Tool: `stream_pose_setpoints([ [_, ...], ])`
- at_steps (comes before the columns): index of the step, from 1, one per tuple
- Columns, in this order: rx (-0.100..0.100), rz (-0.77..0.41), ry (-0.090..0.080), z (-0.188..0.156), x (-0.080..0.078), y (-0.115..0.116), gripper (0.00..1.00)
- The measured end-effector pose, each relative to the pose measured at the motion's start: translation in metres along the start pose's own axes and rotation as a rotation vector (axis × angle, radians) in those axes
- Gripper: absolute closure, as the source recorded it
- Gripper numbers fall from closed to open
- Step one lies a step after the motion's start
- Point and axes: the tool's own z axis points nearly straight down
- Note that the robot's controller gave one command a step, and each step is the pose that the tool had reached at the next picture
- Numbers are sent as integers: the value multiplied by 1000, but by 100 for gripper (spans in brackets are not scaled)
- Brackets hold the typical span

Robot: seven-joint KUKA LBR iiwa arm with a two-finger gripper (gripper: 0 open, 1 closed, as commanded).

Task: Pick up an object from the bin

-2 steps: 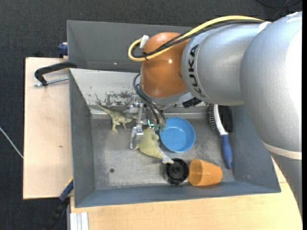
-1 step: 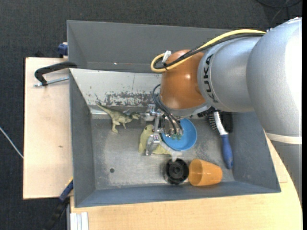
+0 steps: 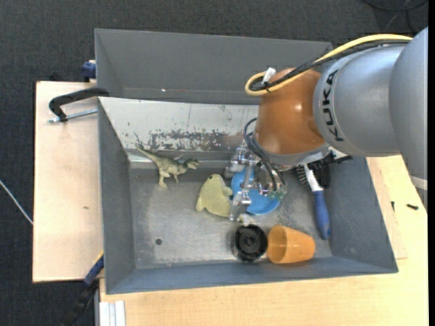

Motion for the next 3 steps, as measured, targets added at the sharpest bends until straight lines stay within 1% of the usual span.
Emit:
stream_pose_setpoints([
  [1,-1,343,1,2,10,-20,0],
  [2,-3,-797,-13,29,28,-22,0],
  [3,-6,-532,-1,30,-32,-30,0],
])
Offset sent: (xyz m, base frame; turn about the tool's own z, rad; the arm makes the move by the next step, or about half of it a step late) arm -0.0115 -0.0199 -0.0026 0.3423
